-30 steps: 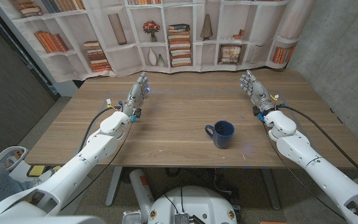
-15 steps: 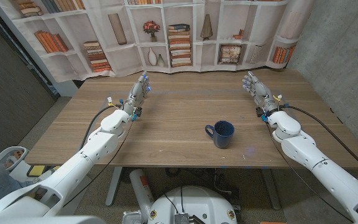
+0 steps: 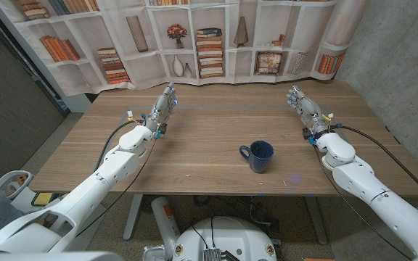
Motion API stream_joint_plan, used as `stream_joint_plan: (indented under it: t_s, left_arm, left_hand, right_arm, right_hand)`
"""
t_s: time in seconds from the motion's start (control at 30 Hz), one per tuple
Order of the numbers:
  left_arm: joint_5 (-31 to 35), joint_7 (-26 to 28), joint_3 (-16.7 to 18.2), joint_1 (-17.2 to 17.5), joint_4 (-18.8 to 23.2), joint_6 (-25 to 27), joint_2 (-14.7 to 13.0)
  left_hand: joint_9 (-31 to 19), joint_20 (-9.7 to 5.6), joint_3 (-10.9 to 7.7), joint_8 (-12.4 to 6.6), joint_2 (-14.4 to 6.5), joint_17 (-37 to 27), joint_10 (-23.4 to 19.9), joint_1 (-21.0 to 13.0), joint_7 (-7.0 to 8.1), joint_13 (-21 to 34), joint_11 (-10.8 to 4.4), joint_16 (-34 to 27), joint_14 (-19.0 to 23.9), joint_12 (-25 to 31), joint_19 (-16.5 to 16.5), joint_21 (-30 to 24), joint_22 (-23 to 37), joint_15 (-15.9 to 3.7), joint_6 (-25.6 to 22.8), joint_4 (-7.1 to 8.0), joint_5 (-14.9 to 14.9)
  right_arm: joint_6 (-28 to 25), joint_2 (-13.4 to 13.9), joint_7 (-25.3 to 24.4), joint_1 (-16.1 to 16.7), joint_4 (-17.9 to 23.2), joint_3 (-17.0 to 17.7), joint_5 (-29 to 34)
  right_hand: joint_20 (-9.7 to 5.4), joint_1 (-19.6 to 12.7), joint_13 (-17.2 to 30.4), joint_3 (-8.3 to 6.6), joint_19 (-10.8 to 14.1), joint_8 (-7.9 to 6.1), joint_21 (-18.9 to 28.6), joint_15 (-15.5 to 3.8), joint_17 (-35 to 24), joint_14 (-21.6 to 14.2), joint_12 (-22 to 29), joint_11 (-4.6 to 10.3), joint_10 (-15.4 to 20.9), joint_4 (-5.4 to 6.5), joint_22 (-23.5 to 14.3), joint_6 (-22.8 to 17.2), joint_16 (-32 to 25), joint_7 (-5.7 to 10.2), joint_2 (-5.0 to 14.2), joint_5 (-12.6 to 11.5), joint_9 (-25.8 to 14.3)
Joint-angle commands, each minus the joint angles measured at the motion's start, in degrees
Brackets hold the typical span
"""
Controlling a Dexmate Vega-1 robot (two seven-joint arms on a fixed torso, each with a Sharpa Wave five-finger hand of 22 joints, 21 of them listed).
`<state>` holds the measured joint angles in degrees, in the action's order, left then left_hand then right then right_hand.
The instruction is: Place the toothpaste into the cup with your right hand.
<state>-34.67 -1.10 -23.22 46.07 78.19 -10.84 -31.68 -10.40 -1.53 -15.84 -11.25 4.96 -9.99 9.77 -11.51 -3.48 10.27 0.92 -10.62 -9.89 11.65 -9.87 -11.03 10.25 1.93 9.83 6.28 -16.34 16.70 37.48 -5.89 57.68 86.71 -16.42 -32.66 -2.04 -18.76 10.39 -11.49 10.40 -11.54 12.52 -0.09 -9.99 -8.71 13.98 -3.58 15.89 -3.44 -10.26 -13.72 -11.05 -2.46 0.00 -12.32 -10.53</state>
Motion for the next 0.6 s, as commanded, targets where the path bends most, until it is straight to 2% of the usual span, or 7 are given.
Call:
stream_joint_plan:
  t_s: [0.03,0.3,0.6]
  left_arm:
    - [0.5,-1.1,-1.0,-1.6,-1.0,0.5,0.4]
    - [0.8,-1.2,-1.0,-1.9,-0.1,1.1,-0.1]
    - [1.0,-1.3,-0.9,-1.7,0.3,0.5,-0.2]
  left_hand:
    - [-0.2,0.08,-0.14,-0.23,0.1,-0.3,7.4,-0.6,0.28,0.3,-0.54,-0.1,-8.4,0.1,-10.2,-0.3,0.1,-0.27,7.9,-0.35,-0.3]
    - [-0.2,0.08,-0.09,-0.20,0.0,-0.3,7.4,-0.7,0.34,0.3,-0.49,-0.1,-8.4,0.1,-10.2,-0.3,0.1,-0.33,7.9,-0.40,-0.4]
    - [-0.2,0.12,-0.03,-0.23,-0.1,-0.3,7.3,-0.8,0.35,0.3,-0.46,-0.1,-8.4,0.1,-10.3,-0.3,0.2,-0.30,7.7,-0.44,-0.4]
  right_arm:
    - [1.2,2.2,-3.0,3.9,3.1,1.7,2.7]
    - [1.6,3.2,-6.3,7.6,6.1,3.7,4.5]
    - [1.6,3.9,-8.0,10.3,8.4,5.2,6.0]
  right_hand:
    - [-0.73,-0.7,0.1,-0.25,0.6,-0.45,0.3,0.06,-0.1,-0.7,0.2,-0.02,0.8,-0.38,-0.2,-0.6,-0.3,-0.04,0.08,0.2,-0.2]
    - [-0.86,-1.1,0.1,-0.35,0.8,-0.46,0.2,-0.20,-0.1,-1.0,0.2,0.30,1.0,-0.64,-0.2,-0.9,-0.2,0.23,0.16,0.2,-0.2]
    - [-0.86,-1.5,0.1,-0.42,1.0,-0.61,0.1,-0.43,-0.1,-1.5,0.2,0.59,1.5,-0.97,-0.2,-1.7,-0.2,0.60,0.18,0.1,-0.2]
